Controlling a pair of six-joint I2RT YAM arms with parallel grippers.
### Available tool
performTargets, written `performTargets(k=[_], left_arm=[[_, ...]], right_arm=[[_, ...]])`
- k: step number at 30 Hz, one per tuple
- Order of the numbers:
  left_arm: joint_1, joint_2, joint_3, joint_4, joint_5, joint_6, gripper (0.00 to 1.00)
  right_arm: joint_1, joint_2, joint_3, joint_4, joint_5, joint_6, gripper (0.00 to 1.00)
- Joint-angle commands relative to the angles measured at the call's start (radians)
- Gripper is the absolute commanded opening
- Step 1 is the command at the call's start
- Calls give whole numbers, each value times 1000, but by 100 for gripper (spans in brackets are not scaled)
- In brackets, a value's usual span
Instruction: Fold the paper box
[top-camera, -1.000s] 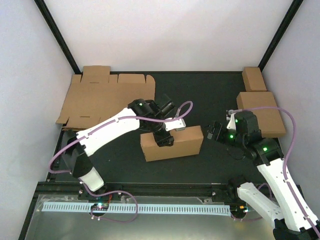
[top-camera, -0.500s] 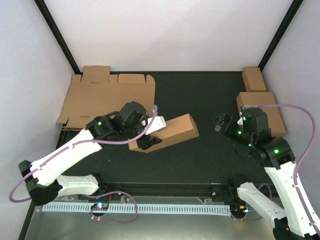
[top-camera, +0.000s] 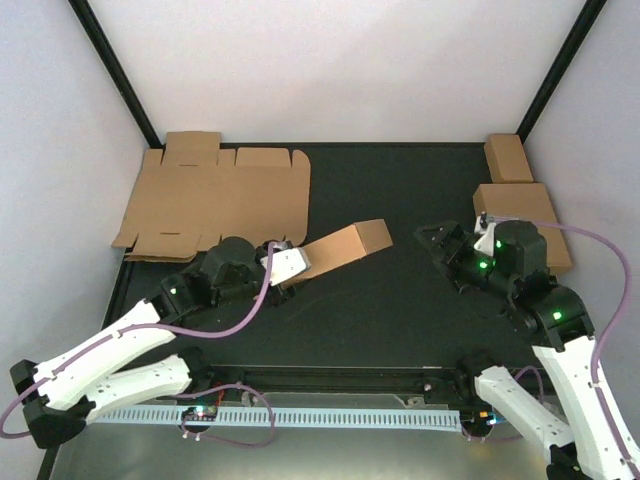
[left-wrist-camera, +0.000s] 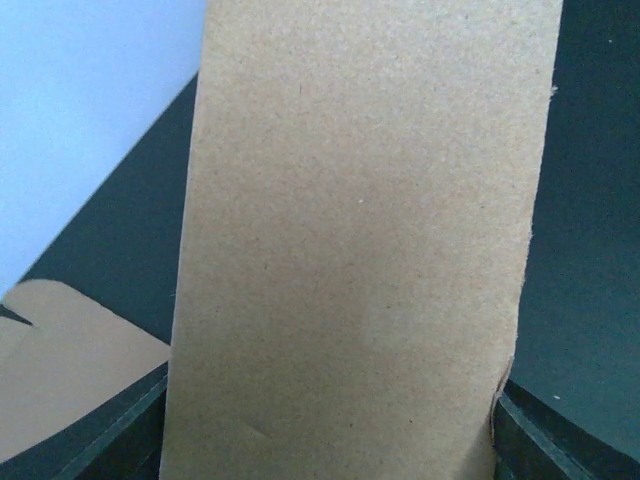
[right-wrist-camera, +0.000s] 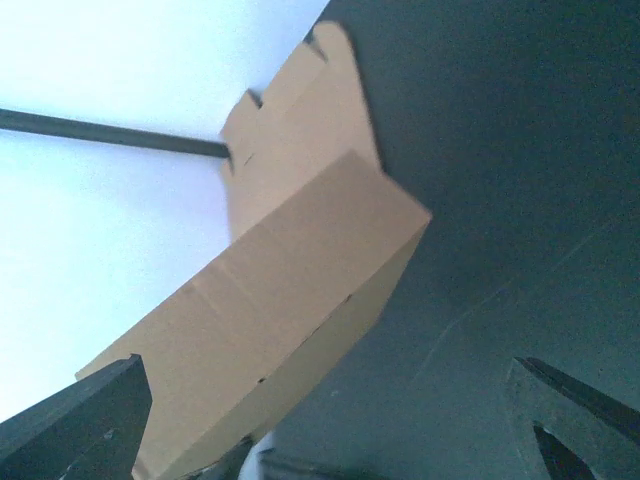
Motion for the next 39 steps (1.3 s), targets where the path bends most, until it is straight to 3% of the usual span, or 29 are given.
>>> performTargets(k=[1, 8, 15, 29, 39], left_arm=[[-9, -50, -31, 161, -32, 68, 52], [-40, -124, -105, 220, -24, 156, 51], [-56, -210, -183, 298, -4, 230, 51], [-86, -192, -194, 285, -4, 267, 50], [-107, -183, -195, 278, -37, 284, 49]], right_arm=[[-1, -17, -37, 108, -191, 246, 100], [-1, -79, -265, 478, -335, 572, 100], [1, -18, -249, 508, -359, 620, 100], [8, 60, -217, 444, -405, 592, 100], [92, 99, -228, 454, -384, 608, 100]])
